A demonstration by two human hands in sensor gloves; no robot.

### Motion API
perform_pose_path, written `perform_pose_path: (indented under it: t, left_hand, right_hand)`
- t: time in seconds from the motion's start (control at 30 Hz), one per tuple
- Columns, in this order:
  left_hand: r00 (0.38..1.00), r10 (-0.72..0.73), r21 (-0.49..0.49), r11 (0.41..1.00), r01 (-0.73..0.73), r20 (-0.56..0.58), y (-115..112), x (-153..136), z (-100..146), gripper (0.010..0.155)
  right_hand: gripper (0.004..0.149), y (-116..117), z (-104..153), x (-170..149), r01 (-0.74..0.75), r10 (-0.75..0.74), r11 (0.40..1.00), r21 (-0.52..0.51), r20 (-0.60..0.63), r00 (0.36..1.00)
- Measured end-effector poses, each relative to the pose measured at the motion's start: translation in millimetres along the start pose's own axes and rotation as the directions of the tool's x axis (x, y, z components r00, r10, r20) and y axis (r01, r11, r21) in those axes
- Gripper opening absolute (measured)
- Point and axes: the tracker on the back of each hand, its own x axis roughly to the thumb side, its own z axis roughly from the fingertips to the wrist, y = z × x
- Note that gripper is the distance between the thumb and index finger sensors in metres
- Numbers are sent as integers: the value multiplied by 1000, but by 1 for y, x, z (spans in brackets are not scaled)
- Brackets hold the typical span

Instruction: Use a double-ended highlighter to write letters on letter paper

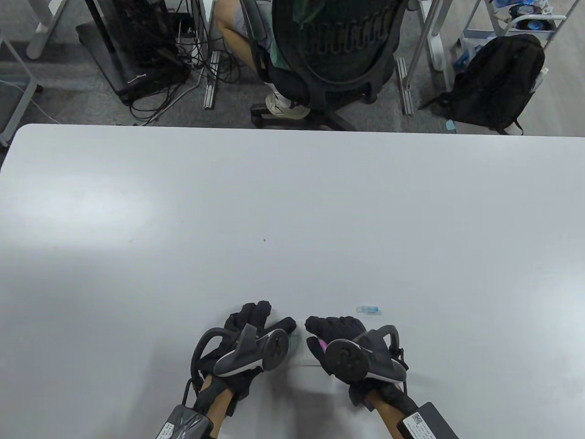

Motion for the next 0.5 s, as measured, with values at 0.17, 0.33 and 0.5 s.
perform_pose_path:
  t: [0.17,0.33,0.5]
  left_hand:
    - [1000,2,0,1000,-2,0,0,0,0,54]
    - [1000,1,0,1000,-1,-1,-1,0,0,54]
    - [1000,3,1,1000,-3,-2,-1,0,0,54]
  right_hand:
    - [51,1,0,2,-1,1,1000,-4,7,1000]
    - [51,2,-1,2,12,-13,1000,12,11,1000]
    - [50,2,0,2,86,-90,994,62,59,994]
